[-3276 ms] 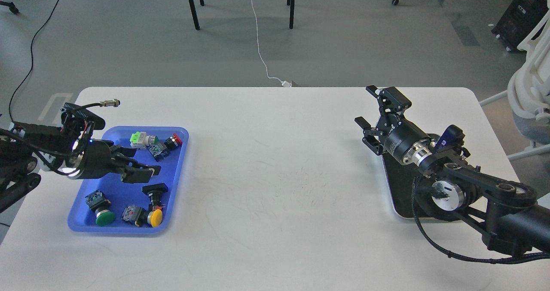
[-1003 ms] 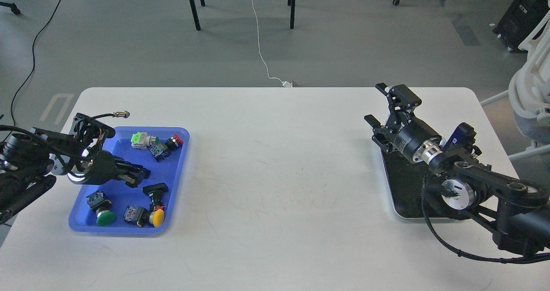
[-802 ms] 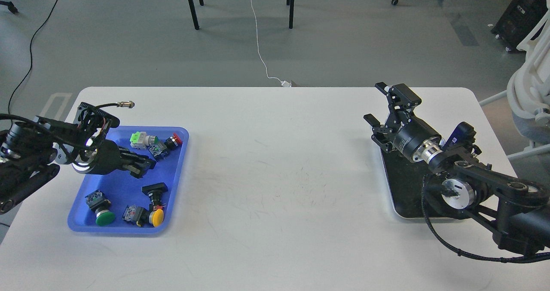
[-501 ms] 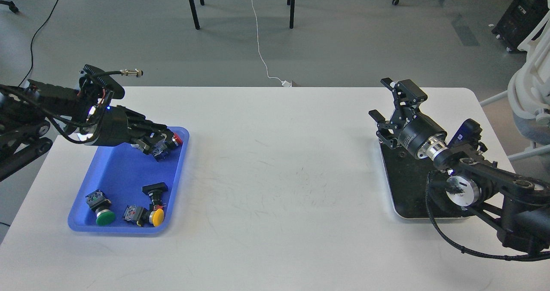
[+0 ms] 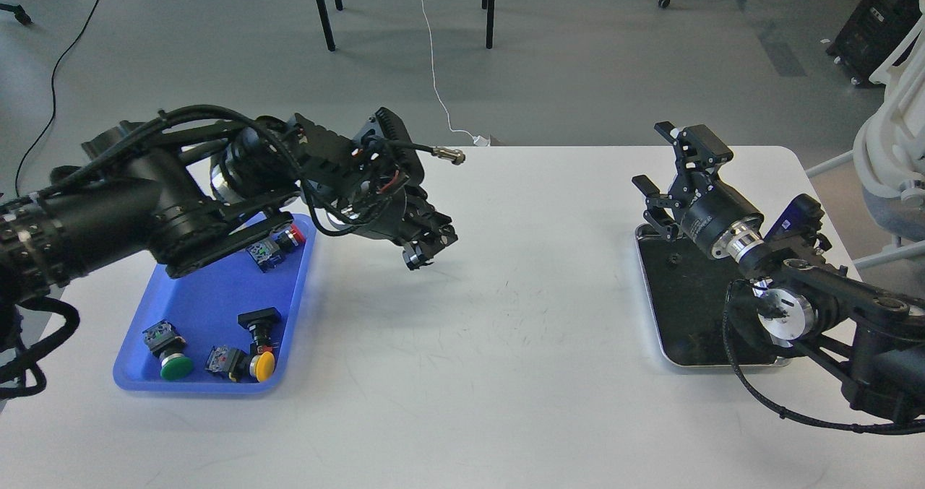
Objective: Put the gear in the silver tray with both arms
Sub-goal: 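Carry the second gear with the left gripper toward the table center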
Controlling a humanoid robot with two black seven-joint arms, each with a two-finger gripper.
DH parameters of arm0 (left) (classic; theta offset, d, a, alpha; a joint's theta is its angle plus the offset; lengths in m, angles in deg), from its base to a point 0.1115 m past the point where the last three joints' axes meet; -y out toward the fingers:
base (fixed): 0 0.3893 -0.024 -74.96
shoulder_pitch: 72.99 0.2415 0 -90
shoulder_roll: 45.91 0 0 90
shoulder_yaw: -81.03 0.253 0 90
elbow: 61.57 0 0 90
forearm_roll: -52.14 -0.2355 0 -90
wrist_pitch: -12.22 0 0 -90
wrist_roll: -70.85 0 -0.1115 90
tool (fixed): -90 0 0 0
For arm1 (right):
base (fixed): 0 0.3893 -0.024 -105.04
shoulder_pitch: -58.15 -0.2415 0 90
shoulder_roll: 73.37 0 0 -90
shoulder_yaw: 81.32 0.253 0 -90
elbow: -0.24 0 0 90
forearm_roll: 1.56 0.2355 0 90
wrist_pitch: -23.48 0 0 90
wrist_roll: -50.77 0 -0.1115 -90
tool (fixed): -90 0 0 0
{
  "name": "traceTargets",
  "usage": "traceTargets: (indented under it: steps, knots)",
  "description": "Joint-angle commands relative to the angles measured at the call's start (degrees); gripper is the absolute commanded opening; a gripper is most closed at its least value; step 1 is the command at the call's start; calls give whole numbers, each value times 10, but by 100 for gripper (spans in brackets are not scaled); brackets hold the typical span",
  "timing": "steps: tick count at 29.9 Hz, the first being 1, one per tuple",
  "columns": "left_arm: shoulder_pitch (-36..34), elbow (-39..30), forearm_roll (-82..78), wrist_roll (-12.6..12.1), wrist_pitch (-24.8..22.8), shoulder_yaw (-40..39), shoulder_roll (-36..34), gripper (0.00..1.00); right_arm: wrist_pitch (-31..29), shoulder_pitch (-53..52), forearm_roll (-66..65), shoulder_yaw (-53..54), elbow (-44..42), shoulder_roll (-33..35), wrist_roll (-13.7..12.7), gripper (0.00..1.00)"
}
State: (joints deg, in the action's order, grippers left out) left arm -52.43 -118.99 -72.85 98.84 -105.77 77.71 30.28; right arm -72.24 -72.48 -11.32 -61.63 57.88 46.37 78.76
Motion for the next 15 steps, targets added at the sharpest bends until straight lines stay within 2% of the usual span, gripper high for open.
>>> traceTargets:
  steps: [1,6,15]
  knots:
    - [-8,48,0,0,0,23,75,13,-2,-16,0,2,11,5,0,94]
    - [-6,65,0,0,0,52,136,13,-2,-99,0,-21,17,15,0,94]
    - [4,78,1,0,0,87,138,13,2,-237,2,-133,16,-17,0,94]
